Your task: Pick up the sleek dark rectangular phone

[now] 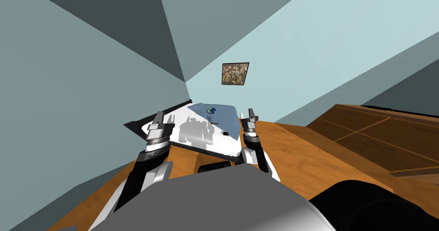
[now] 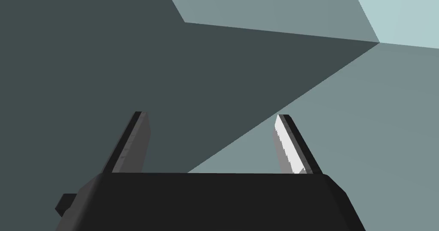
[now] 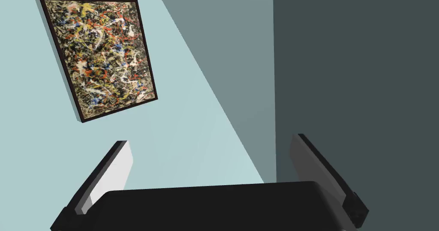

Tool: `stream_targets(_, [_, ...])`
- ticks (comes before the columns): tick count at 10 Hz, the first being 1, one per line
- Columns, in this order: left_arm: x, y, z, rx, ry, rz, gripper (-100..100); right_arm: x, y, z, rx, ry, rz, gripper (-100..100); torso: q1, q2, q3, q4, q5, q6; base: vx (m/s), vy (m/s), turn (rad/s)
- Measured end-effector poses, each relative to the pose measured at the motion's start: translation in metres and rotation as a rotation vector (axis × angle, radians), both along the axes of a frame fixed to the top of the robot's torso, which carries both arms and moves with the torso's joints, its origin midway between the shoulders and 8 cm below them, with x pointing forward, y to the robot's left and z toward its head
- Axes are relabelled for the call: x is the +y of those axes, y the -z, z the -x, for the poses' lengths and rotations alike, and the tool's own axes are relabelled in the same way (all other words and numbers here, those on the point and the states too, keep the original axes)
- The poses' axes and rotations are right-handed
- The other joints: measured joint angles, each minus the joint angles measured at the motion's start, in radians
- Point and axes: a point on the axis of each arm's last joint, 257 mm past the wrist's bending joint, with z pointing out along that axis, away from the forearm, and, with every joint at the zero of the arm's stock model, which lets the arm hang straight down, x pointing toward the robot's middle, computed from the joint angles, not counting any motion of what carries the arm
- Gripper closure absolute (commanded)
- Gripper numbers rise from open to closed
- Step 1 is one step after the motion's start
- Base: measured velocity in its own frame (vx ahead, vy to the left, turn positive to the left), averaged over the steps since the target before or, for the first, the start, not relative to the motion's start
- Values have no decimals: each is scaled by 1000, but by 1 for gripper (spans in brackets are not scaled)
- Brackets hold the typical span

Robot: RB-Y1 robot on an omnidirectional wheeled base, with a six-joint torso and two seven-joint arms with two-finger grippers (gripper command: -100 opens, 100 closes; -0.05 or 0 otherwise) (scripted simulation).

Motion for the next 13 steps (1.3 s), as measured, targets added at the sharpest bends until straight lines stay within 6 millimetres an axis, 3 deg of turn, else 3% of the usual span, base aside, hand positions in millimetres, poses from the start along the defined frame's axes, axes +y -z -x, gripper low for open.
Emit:
stream_targets(6, [0, 0, 0, 0, 0, 0, 0, 22, 54, -17, 146, -47, 193, -100, 3, -4, -2, -1, 1, 0, 58, 55, 71])
stream_targets(13, [0, 0, 0, 0, 0, 0, 0, 34, 173, -24, 405, -89, 487, -100, 5, -4, -3, -1, 1, 0, 75, 79, 79])
